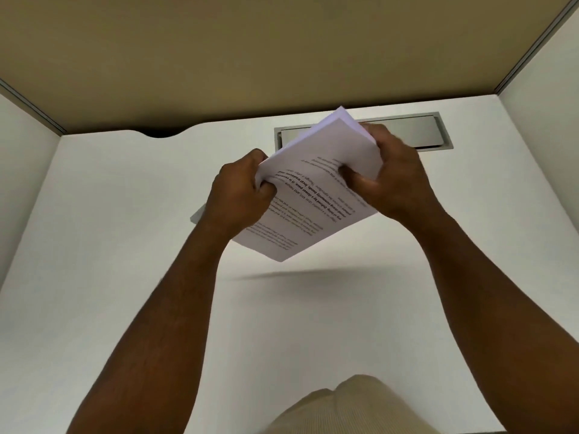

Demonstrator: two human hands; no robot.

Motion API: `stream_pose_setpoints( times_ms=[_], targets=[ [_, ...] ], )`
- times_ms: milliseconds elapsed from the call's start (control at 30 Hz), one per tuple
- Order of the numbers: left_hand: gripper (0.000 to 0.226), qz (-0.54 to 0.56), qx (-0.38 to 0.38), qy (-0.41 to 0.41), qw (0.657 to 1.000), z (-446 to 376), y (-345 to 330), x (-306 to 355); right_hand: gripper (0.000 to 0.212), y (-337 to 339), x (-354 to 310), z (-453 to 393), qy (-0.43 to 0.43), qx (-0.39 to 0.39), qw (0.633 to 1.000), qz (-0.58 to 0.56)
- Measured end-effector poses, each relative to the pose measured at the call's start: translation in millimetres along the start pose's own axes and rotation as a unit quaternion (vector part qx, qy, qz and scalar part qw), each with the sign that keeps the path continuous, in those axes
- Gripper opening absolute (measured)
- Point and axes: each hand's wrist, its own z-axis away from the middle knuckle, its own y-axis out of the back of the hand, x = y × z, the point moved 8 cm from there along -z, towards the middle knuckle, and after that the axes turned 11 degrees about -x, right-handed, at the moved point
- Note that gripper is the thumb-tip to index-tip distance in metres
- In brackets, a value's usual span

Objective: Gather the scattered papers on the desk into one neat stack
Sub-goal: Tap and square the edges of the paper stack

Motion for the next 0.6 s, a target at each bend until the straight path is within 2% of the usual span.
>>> stream_pose_setpoints(
  times_ms=[67,100,200,300,433,600],
  targets=[
    [0.009,-0.017,0.005,0.002,1.0,0,5,5,0.03,-4,3,-1,-0.033,-0.024,0.998,-0.05],
    [0.012,-0.026,0.005,0.006,1.0,0,6,6,0.024,-4,5,0,-0.039,-0.031,0.997,-0.063],
    [0.021,-0.044,-0.003,0.018,0.999,3,7,6,0.023,-8,3,4,-0.036,-0.059,0.996,-0.054],
    [0.023,-0.06,-0.001,0.017,0.998,8,5,8,0.021,-6,-2,9,-0.032,-0.04,0.998,-0.034],
    [0.022,-0.077,0.016,0.018,0.997,11,3,9,0.02,-12,0,11,-0.051,-0.031,0.994,-0.095],
    [0.039,-0.024,0.056,-0.007,0.998,18,6,-1,0.016,-10,-1,14,-0.026,-0.042,0.992,-0.116]
  ],
)
